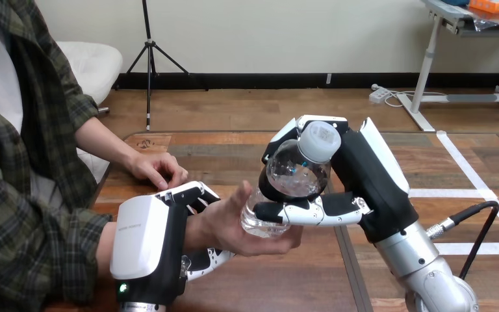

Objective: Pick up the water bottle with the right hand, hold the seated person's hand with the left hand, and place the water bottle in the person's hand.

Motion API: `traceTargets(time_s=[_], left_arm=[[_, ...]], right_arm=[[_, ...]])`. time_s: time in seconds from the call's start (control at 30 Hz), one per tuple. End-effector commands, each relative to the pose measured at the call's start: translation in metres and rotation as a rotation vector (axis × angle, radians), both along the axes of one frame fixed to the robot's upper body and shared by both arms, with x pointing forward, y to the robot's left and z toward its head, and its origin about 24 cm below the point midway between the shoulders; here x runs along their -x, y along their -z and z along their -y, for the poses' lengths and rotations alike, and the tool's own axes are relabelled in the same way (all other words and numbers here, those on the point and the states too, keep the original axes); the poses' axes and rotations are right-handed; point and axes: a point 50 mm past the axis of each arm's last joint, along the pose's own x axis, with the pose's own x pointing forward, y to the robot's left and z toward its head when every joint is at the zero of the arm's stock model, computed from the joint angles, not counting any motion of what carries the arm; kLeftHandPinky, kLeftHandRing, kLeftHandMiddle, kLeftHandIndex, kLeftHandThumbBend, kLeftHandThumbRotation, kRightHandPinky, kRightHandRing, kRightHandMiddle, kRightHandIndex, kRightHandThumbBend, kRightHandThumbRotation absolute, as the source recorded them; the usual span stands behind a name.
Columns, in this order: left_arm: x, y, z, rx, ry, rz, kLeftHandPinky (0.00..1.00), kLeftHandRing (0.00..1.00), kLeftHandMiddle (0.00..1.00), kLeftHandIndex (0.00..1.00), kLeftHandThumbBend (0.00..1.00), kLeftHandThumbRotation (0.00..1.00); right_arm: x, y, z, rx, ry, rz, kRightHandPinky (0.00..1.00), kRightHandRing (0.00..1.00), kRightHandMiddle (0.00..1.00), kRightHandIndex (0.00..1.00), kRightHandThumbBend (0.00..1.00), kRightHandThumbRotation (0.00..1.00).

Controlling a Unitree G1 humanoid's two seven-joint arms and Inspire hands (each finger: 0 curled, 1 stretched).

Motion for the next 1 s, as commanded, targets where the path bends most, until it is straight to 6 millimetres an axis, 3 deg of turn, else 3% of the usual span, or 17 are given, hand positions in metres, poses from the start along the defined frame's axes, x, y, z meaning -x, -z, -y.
traceTargets(time_s=[0.0, 0.97], left_arm=[[-0.0109, -0.0153, 0.0183, 0.053, 0.082, 0.071, 0.23, 0.29, 0.36, 0.42, 0.75, 0.00], [-0.0100, -0.0103, 0.0167, 0.042, 0.075, 0.048, 0.24, 0.30, 0.37, 0.42, 0.74, 0.00]], right_arm=[[-0.0013, -0.0202, -0.0009, -0.041, -0.018, 0.088, 0.29, 0.33, 0.38, 0.42, 0.73, 0.00], [-0.0027, -0.0174, 0.0017, -0.022, -0.019, 0.074, 0.28, 0.32, 0.37, 0.42, 0.74, 0.00]])
